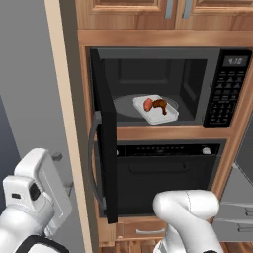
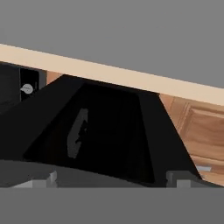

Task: Place the tupperware containing the chicken drumstick and sweet potato meal in the microwave. Close the microwave door and press the start button to reheat the meal.

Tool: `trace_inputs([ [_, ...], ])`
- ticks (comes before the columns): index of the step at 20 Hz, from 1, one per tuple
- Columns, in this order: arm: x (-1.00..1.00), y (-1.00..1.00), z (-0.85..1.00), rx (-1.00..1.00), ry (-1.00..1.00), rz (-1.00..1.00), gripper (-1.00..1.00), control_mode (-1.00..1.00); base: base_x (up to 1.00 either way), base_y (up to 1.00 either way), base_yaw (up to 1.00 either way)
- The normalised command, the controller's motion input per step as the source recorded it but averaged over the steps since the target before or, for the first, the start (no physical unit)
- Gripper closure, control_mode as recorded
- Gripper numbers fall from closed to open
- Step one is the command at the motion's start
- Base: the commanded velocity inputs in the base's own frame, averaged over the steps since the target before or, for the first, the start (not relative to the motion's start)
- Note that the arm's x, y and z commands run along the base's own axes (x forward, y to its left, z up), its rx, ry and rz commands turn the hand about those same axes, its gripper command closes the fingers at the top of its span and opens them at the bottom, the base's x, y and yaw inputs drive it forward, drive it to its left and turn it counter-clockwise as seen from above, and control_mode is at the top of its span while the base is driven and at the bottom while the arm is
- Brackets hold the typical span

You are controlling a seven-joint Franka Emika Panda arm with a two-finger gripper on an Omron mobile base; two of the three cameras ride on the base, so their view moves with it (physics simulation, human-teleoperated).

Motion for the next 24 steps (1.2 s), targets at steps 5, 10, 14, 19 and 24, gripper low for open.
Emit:
trace_inputs([
  [5, 0.97, 0.54, -0.34, -0.16, 0.00, -0.11, -1.00, -1.00, 0.00, 0.00, 0.00],
  [10, 0.74, 0.36, -0.04, -0.08, 0.00, -0.15, -1.00, -1.00, 0.00, 0.00, 0.00],
  [14, 0.34, -0.11, -0.03, 0.00, 0.00, -0.18, -1.00, -1.00, 0.00, 0.00, 0.00],
  [19, 0.12, -0.56, -0.04, 0.00, 0.00, -0.18, -1.00, -1.00, 0.00, 0.00, 0.00],
  [24, -0.16, -0.99, 0.00, 0.02, -0.04, -0.16, -1.00, -1.00, 0.00, 0.00, 0.00],
])
